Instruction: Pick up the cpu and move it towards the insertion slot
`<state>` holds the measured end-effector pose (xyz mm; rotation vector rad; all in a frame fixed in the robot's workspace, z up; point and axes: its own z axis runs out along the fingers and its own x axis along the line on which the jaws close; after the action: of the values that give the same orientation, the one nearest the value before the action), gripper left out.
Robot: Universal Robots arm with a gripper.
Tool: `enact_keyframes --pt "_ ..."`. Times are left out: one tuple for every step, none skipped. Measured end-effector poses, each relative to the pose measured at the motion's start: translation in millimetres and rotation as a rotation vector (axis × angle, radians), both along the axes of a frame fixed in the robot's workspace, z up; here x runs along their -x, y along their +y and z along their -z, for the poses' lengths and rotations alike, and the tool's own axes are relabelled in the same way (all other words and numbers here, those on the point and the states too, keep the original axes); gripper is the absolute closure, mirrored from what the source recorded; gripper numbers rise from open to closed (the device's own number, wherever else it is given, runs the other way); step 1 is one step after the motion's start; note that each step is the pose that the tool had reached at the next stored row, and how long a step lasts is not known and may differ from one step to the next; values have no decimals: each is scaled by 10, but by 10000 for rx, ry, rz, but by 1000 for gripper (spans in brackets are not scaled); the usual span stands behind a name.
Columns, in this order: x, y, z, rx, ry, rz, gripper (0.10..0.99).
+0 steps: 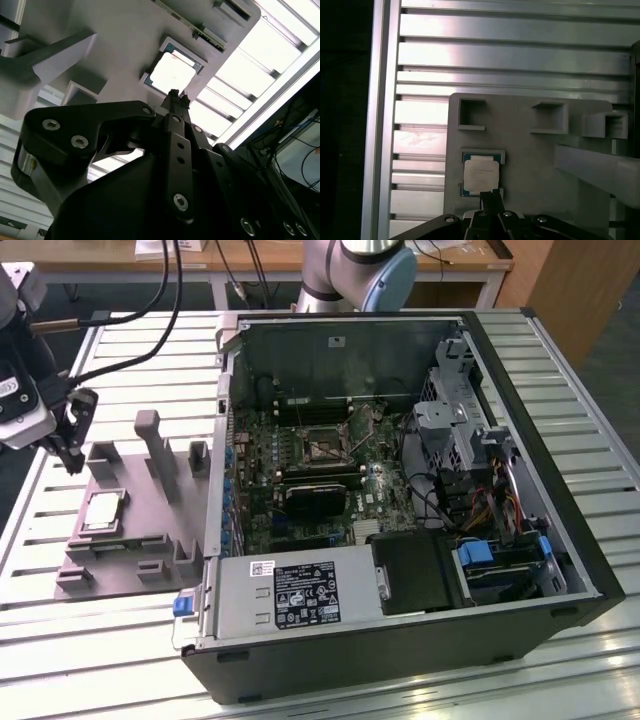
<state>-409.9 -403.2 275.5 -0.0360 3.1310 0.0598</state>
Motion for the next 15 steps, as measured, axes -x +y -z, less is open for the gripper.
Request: enact_keyframes --pt "6 -1 14 -1 -14 0 984" --pt "12 -2 28 0 -25 -1 984" --pt "16 -3 45 0 -36 -1 984" --pt "18 -4 61 0 -44 -2 984" --pt "18 -4 79 0 -48 -2 984" --pt "19 -5 97 0 -52 -2 984" --pt "19 -5 115 0 -54 0 984" --pt "19 -5 133 0 -54 0 984" --pt "19 -5 152 -1 -56 0 984" --pt "19 -5 170 0 -56 0 984" --pt "19 -6 189 0 -55 -1 984" --pt "18 -6 207 0 -56 -1 984" --pt "18 -5 225 0 -56 0 984" --pt "18 -5 243 0 -56 0 984" --pt "17 -6 261 0 -56 -1 984"
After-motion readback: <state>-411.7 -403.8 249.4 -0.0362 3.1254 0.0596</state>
